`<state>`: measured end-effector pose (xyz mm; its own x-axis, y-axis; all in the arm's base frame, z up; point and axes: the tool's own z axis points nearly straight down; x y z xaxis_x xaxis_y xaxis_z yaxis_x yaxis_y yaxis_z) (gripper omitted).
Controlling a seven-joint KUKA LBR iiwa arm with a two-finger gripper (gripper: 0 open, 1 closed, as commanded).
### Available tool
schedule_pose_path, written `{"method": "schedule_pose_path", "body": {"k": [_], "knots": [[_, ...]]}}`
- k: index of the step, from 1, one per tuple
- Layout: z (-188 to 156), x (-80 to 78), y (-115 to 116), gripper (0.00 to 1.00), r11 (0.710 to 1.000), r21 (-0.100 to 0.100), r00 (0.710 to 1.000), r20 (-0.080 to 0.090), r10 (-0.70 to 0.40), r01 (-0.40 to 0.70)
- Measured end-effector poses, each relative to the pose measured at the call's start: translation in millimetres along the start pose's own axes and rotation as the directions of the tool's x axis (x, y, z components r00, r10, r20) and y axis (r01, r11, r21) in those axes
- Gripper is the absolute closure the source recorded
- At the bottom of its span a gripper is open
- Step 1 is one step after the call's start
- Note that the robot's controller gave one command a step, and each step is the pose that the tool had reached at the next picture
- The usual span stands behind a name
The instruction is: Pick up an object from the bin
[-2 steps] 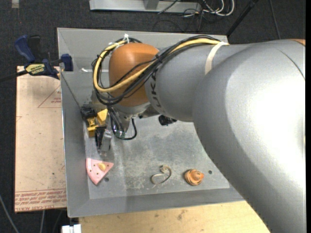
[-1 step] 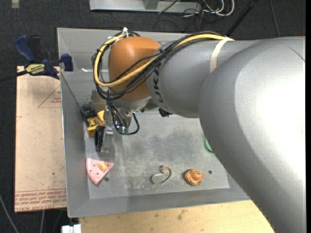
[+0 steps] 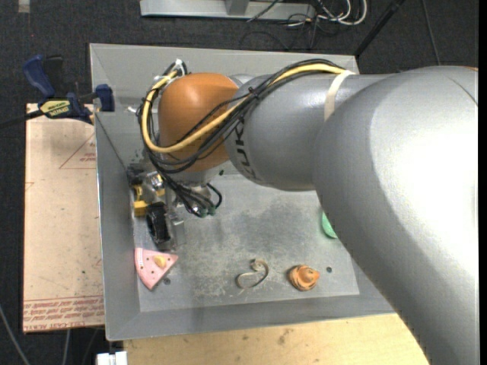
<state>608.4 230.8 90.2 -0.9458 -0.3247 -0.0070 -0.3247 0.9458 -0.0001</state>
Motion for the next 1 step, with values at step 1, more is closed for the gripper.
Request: {"method": "schedule_pose_path", "body": {"k": [1], "knots": [[7.5,-6.4,4.7,1.00,0.999,-0.006,0.999,-0.006,0.034,-0.034]]}}
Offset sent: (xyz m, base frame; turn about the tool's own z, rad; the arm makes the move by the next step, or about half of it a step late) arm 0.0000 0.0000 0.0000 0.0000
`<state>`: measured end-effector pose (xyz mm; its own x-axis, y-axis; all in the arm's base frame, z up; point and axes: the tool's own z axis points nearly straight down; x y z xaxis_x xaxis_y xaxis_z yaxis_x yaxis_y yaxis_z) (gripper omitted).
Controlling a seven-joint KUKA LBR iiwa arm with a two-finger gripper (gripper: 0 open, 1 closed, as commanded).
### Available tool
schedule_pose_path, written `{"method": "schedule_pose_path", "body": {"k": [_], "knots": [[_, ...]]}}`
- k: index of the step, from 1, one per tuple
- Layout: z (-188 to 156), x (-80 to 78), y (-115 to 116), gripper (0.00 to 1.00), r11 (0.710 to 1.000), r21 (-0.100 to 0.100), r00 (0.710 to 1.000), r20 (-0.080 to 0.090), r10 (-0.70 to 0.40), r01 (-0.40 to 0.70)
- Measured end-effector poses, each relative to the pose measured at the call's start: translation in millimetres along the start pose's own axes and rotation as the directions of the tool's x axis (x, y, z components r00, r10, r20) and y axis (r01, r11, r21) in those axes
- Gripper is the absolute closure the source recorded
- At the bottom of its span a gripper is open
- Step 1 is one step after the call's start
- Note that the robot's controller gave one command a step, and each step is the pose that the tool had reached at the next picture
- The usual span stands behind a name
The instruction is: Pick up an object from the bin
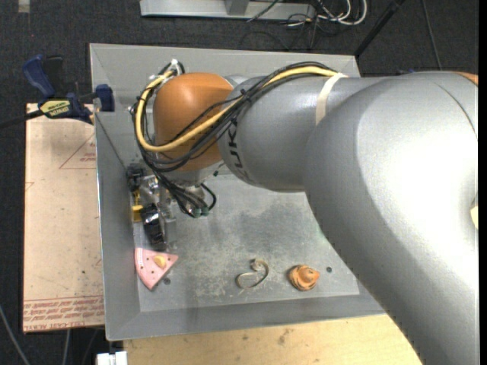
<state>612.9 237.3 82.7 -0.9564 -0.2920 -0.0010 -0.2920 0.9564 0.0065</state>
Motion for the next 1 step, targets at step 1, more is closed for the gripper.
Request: {"method": "schedule_pose_path", "body": {"k": [1], "knots": [[0.1,0.0,0.0,1.00,1.000,0.000,1.000,0.000,0.000,0.000]]}}
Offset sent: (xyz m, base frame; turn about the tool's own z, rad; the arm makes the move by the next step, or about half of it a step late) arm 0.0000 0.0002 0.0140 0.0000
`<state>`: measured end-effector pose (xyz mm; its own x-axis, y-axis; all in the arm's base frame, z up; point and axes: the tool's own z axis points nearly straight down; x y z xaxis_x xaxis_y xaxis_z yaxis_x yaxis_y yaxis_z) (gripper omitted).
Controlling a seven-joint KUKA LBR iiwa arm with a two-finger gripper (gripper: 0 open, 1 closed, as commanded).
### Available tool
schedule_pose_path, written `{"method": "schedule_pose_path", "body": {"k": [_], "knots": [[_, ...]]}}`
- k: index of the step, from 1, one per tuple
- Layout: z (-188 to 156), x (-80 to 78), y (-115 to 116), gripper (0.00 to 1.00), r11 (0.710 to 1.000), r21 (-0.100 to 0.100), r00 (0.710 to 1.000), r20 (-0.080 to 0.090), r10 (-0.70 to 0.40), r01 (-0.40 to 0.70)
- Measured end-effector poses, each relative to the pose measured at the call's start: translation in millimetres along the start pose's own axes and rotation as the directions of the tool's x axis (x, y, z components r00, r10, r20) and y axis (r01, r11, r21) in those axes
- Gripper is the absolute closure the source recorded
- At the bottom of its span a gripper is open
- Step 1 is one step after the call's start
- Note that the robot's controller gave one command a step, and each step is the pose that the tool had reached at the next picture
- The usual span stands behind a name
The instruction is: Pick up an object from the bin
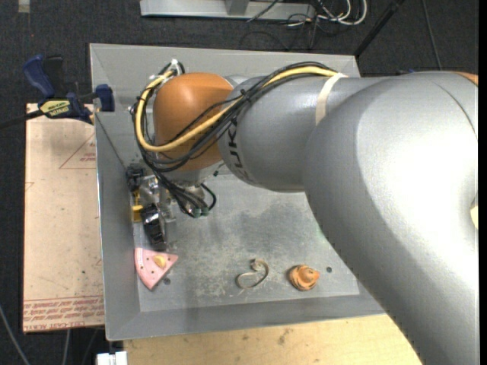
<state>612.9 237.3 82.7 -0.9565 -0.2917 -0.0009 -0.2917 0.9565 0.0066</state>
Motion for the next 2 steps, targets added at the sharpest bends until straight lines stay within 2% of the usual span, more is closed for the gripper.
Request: {"method": "schedule_pose_path", "body": {"k": [2], "knots": [[-7.5,2.1,-0.2,1.00,1.000,0.003,1.000,-0.002,-0.001,0.001]]}}
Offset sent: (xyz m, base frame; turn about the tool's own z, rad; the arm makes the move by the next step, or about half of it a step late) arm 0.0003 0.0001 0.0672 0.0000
